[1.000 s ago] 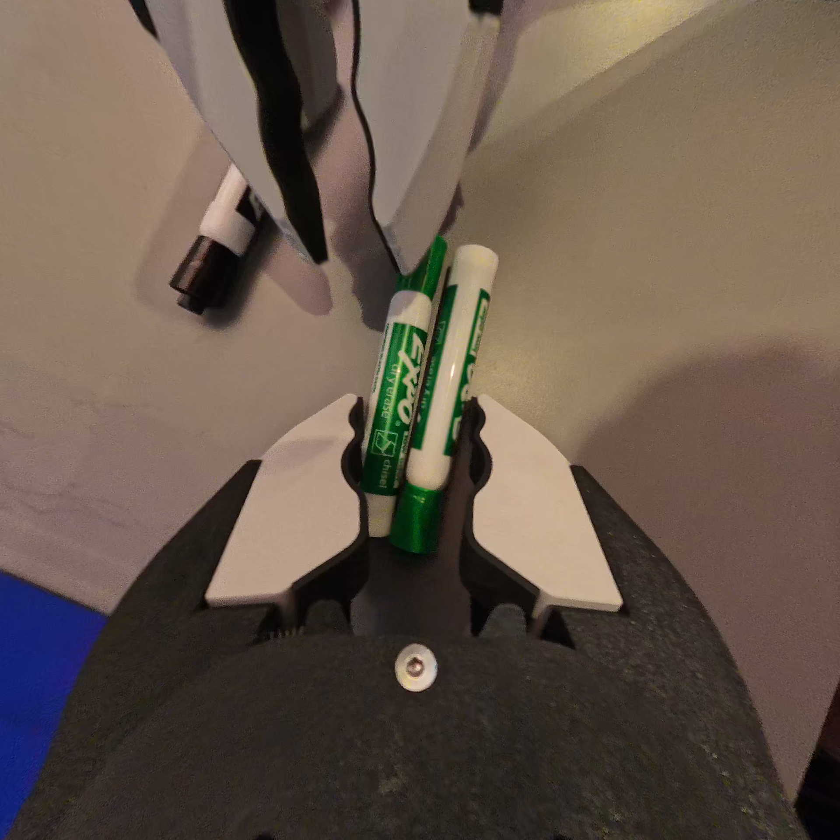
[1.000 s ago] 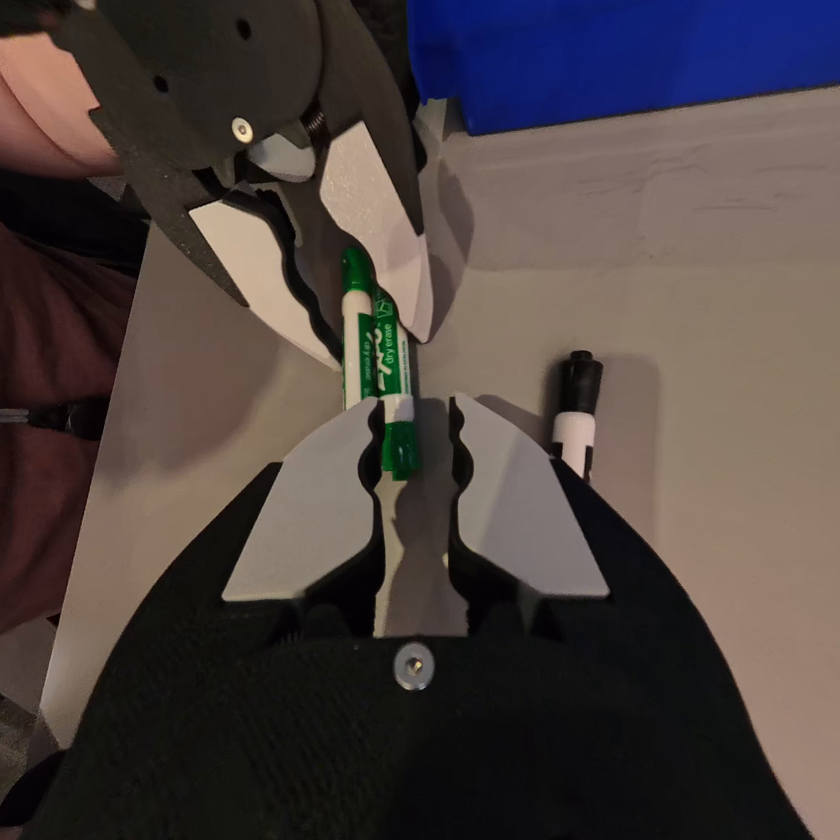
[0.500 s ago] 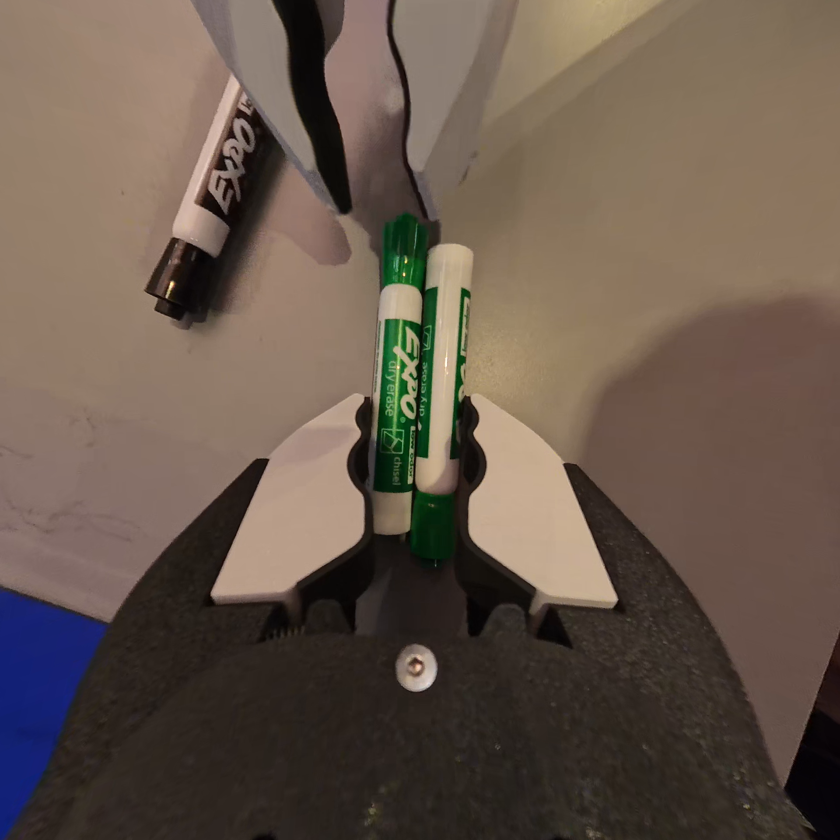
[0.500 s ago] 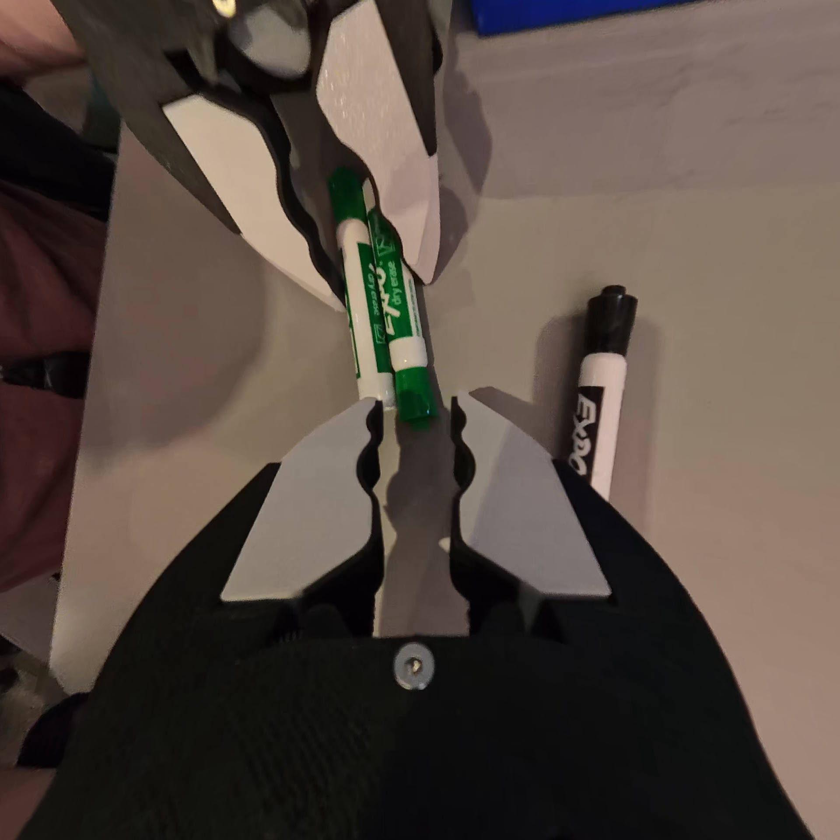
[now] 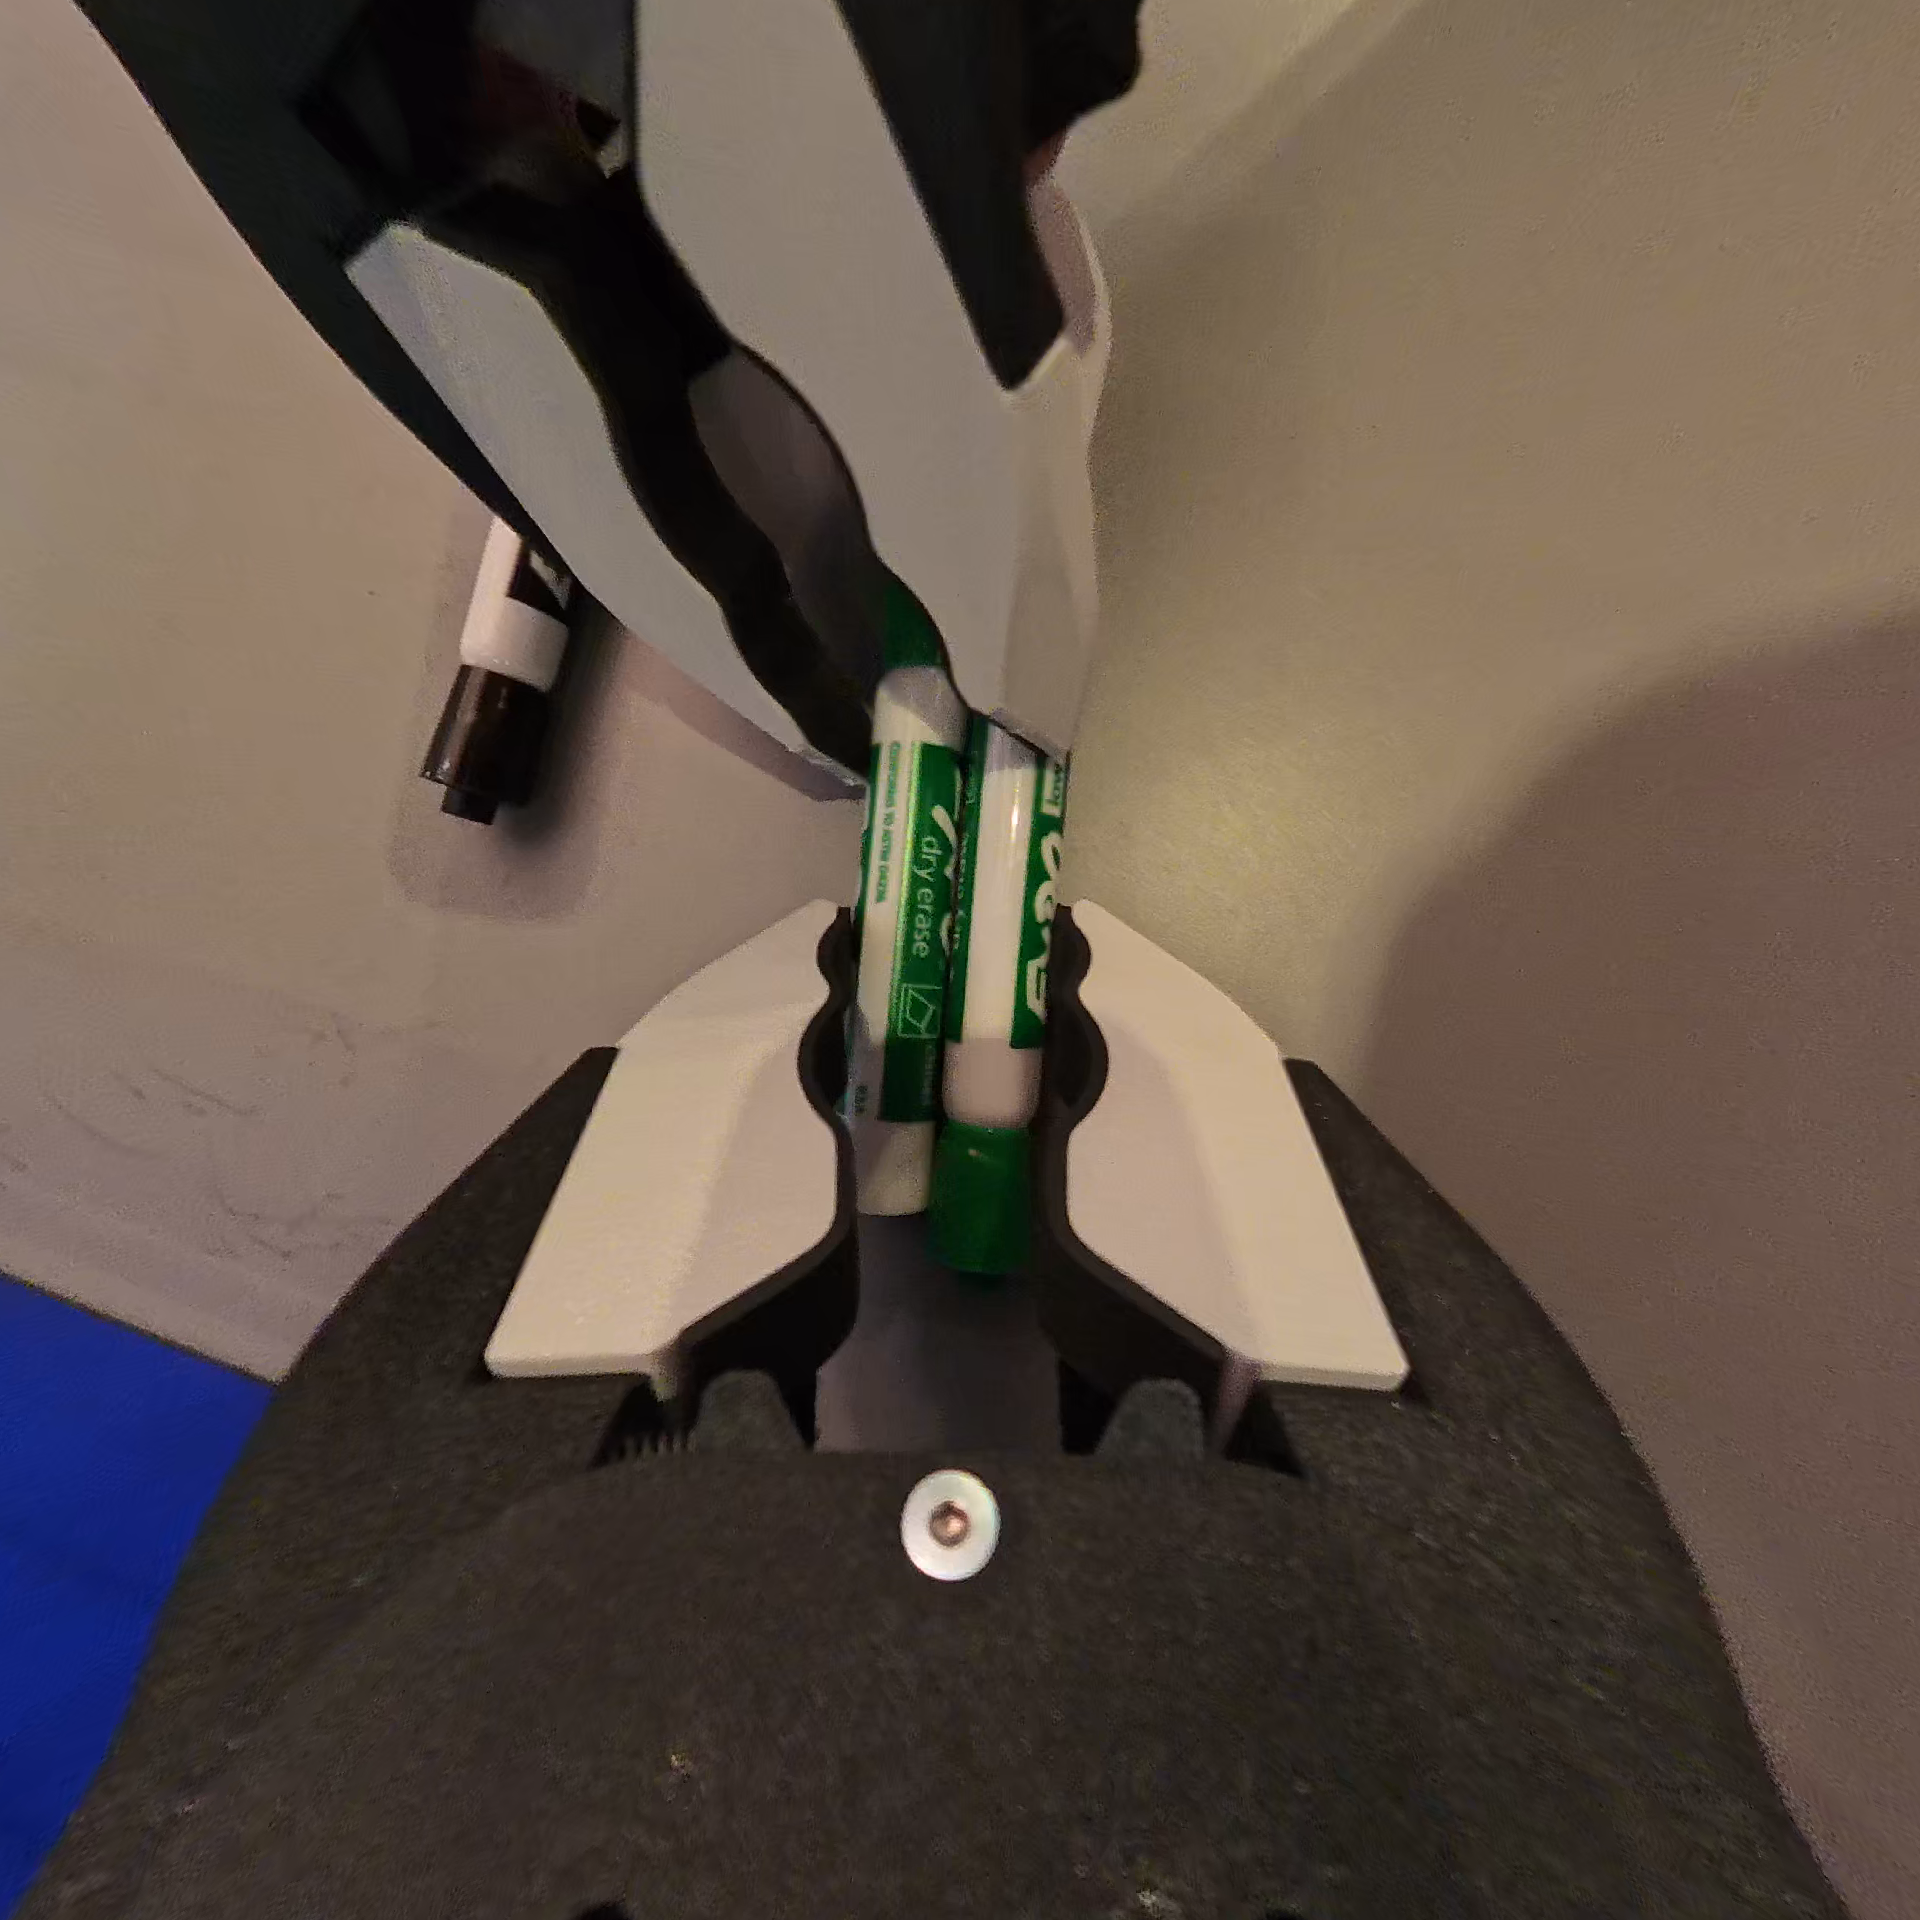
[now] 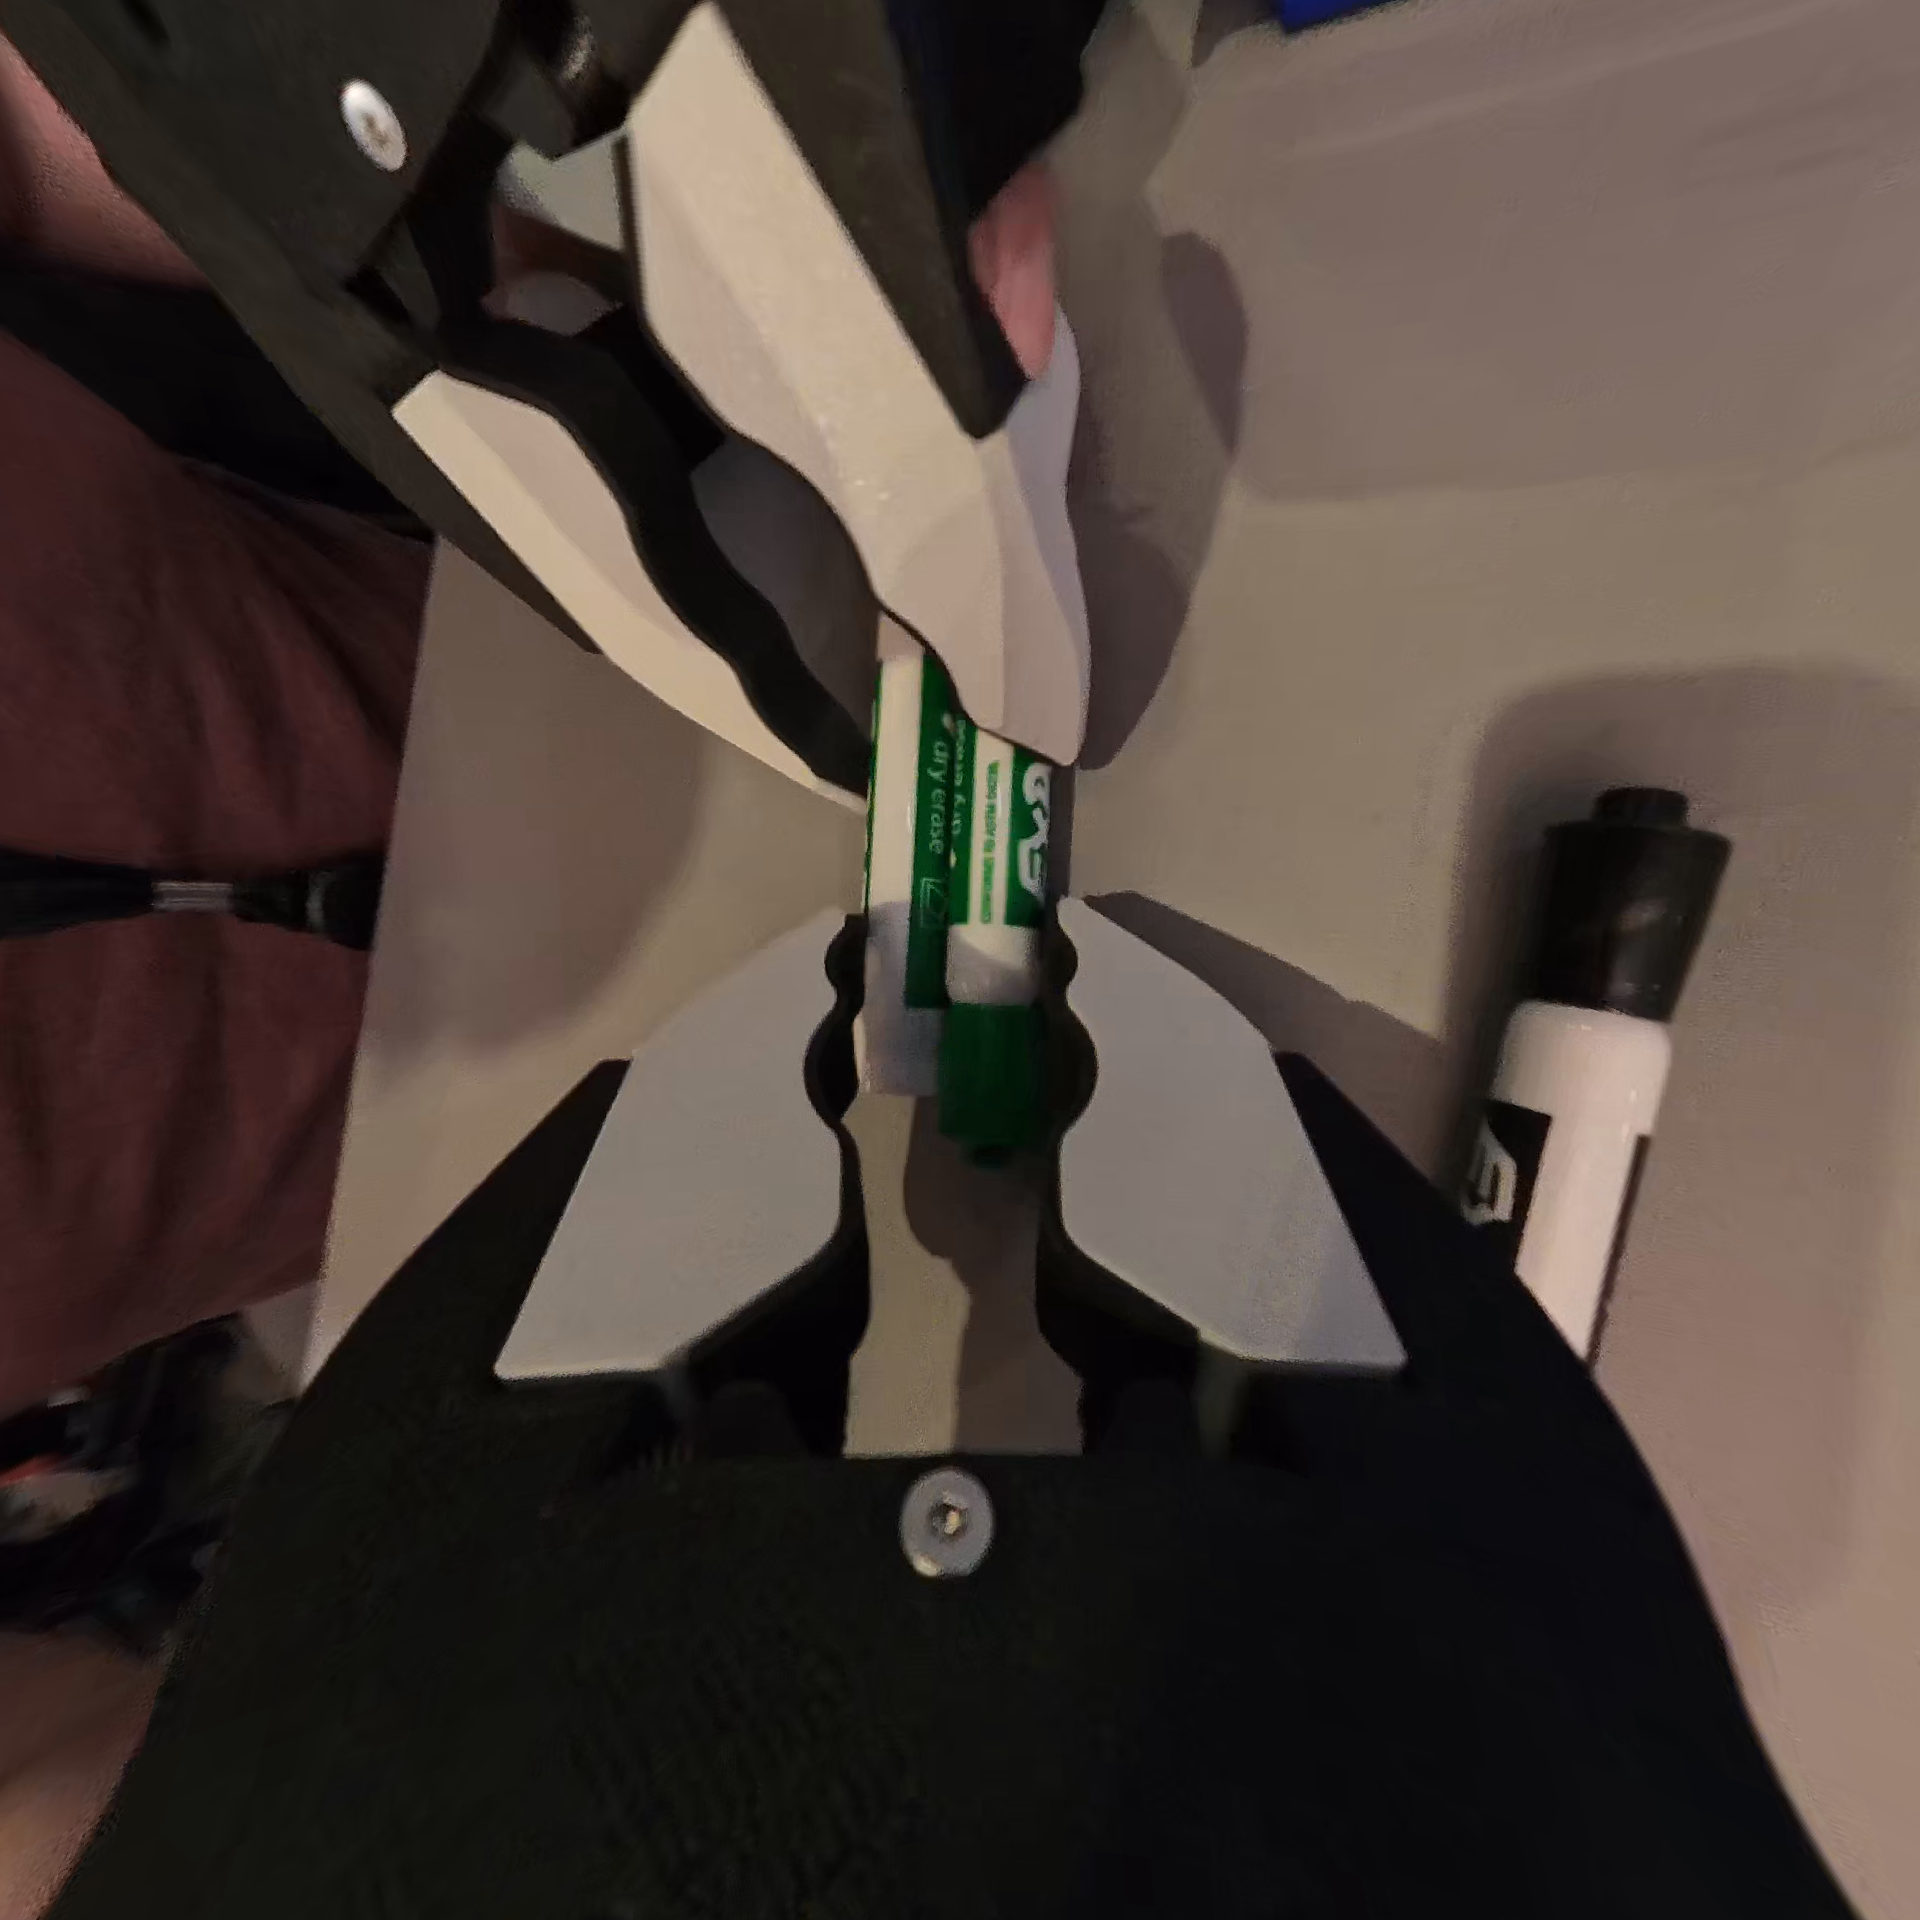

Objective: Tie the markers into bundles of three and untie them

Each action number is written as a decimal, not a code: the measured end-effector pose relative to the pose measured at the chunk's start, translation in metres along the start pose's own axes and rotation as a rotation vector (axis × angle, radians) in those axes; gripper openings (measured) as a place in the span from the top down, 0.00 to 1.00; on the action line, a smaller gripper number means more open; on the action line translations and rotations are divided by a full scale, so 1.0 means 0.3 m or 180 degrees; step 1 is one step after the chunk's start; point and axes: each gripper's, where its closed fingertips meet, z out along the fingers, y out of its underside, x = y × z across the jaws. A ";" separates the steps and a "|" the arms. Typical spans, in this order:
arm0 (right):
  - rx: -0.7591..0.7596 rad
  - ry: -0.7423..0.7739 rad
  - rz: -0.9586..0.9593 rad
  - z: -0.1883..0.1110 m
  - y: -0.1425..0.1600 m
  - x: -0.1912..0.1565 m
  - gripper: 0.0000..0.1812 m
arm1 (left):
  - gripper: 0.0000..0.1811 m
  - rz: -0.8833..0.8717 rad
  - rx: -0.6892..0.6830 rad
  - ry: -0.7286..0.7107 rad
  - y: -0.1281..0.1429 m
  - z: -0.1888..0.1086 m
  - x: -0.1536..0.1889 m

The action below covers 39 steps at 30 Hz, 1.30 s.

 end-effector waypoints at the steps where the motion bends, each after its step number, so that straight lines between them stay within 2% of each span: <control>1: -0.0017 -0.0121 0.0122 -0.001 -0.002 0.000 0.82 | 0.80 0.0001 0.0017 -0.0017 -0.001 0.000 -0.001; 5: -0.0205 -0.0648 0.0614 0.003 -0.015 -0.007 0.86 | 0.78 -0.0028 0.0085 -0.0077 0.000 -0.001 -0.005; 10: -0.0630 -0.1128 0.0644 0.035 -0.001 -0.077 0.86 | 0.78 0.0021 0.0110 -0.0156 -0.002 -0.002 -0.012; 20: -0.0693 -0.1034 0.0675 0.039 -0.002 -0.067 0.89 | 0.77 -0.0026 0.0129 -0.0124 0.000 0.000 -0.027; 26: -0.0499 -0.1169 0.0878 0.040 -0.008 -0.087 0.88 | 0.69 -0.0137 0.0039 0.0023 0.003 -0.007 -0.036; 31: -0.0419 -0.1137 0.1114 0.029 -0.018 -0.088 0.88 | 0.73 0.0066 -0.0014 0.0116 -0.012 -0.027 -0.030; 34: -0.0324 -0.1195 0.1198 0.015 -0.035 -0.098 0.89 | 0.74 0.0121 -0.0074 0.0121 -0.019 -0.026 -0.033; 36: -0.0294 -0.1207 0.1251 0.010 -0.039 -0.099 0.88 | 0.70 0.0150 -0.0180 0.0106 -0.014 -0.021 -0.039; 39: -0.0288 -0.1175 0.1249 0.005 -0.033 -0.095 0.89 | 0.71 0.0255 -0.0361 0.0111 -0.004 -0.012 -0.041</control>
